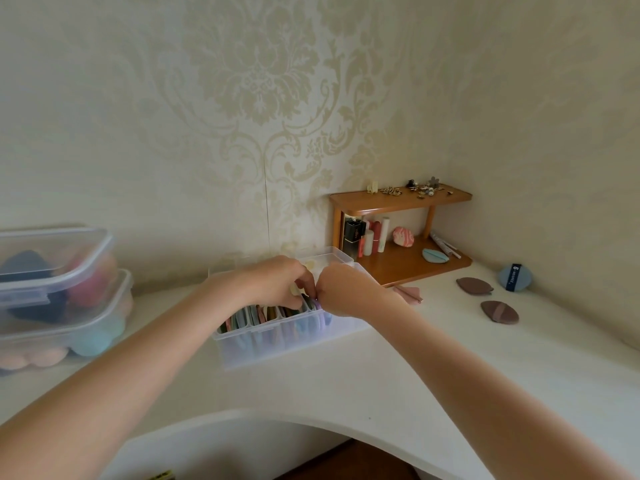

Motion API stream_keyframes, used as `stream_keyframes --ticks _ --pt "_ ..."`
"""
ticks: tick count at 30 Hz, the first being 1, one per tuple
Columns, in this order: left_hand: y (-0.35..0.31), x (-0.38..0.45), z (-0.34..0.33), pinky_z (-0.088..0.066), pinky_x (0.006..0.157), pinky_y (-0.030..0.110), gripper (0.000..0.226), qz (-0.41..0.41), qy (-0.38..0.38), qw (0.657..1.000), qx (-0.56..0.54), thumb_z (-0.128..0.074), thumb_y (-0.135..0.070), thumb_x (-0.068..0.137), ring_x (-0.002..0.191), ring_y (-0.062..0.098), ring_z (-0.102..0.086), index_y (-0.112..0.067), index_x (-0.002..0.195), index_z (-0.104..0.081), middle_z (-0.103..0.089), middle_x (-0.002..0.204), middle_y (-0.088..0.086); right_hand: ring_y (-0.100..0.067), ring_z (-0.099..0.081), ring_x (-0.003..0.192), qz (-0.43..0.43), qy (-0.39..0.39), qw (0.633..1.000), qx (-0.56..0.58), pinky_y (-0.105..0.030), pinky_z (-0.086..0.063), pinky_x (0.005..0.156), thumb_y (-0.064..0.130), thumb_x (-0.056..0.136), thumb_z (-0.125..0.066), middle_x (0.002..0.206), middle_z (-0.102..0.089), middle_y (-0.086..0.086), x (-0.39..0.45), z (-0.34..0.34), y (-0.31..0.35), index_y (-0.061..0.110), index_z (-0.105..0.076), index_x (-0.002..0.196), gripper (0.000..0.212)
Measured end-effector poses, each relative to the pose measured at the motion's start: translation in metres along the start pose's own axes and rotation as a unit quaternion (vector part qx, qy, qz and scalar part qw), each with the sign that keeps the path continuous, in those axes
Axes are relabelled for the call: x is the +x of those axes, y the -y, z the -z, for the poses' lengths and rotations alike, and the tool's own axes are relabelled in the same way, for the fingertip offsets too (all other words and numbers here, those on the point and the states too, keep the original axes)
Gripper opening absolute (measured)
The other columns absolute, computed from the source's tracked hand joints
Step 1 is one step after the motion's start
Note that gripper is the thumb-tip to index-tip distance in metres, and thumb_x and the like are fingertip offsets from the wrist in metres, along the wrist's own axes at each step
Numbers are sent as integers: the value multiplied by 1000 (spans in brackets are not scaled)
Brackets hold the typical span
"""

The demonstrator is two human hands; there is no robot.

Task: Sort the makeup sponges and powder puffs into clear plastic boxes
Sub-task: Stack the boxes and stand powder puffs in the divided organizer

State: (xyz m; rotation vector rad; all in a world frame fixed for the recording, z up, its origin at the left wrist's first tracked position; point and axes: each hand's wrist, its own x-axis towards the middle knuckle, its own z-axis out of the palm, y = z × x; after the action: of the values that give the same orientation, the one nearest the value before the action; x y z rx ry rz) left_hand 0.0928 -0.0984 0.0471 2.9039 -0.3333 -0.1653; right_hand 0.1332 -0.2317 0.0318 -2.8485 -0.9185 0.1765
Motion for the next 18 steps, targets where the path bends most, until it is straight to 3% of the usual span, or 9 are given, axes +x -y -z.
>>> stream_keyframes --ticks 3,5,8,10,13,14,16,18 --pt "3 -2 3 -39 90 19 27 5 -12 1000 -23 -59 -11 85 114 10 -53 -20 111 -65 -62 119 -5 -17 -55 82 14 -6 999 39 -31 -46 85 11 93 -44 119 -61 -17 2 1 -4 5 -64 113 29" --pt "3 -3 7 -41 92 20 25 4 -32 998 -47 -59 -14 86 110 6 -54 -21 109 -65 -62 117 -7 -2 -45 65 33 -46 994 99 -18 -44 71 8 96 -39 128 -59 -14 -2 10 -12 8 -61 121 33" --pt "-1 -1 11 -41 90 16 22 -10 -47 996 -74 -57 -14 88 102 2 -55 -21 107 -65 -64 113 -9 -1 -50 64 -6 -161 972 168 -6 -39 52 5 97 -36 127 -61 -11 -10 30 -37 10 -60 123 36" --pt "-4 1 9 -45 91 19 21 -17 -41 995 -86 -57 -12 88 100 3 -58 -20 104 -67 -65 109 -9 -7 -52 69 -65 -210 960 173 -11 -41 62 5 95 -37 118 -64 -13 -12 34 -61 5 -65 113 33" --pt "-9 4 6 -49 93 23 20 -25 -40 994 -95 -60 -9 86 98 7 -62 -17 102 -68 -67 105 -6 -25 -61 102 -167 -138 975 57 -28 -49 86 9 95 -41 118 -62 -16 -8 20 -96 3 -62 116 30" --pt "-9 5 6 -49 92 22 20 -29 -42 994 -92 -61 -9 85 96 7 -62 -16 102 -69 -68 104 -5 -28 -61 104 -182 -106 977 18 -29 -51 82 10 94 -44 116 -63 -15 -6 11 -106 3 -62 115 28" --pt "-11 5 3 -50 90 20 16 -36 -43 995 -85 -64 -10 85 92 6 -63 -14 99 -70 -69 101 -4 -28 -62 92 -197 -67 978 26 -23 -45 58 16 93 -48 104 -66 -13 -4 -8 -119 1 -64 105 25" --pt "-13 5 -2 -50 84 18 11 -41 -48 995 -76 -66 -11 83 86 3 -63 -13 93 -71 -70 96 -4 -26 -57 84 -197 -93 975 54 -22 -40 60 24 96 -46 91 -62 -8 -3 -23 -126 4 -63 100 27"
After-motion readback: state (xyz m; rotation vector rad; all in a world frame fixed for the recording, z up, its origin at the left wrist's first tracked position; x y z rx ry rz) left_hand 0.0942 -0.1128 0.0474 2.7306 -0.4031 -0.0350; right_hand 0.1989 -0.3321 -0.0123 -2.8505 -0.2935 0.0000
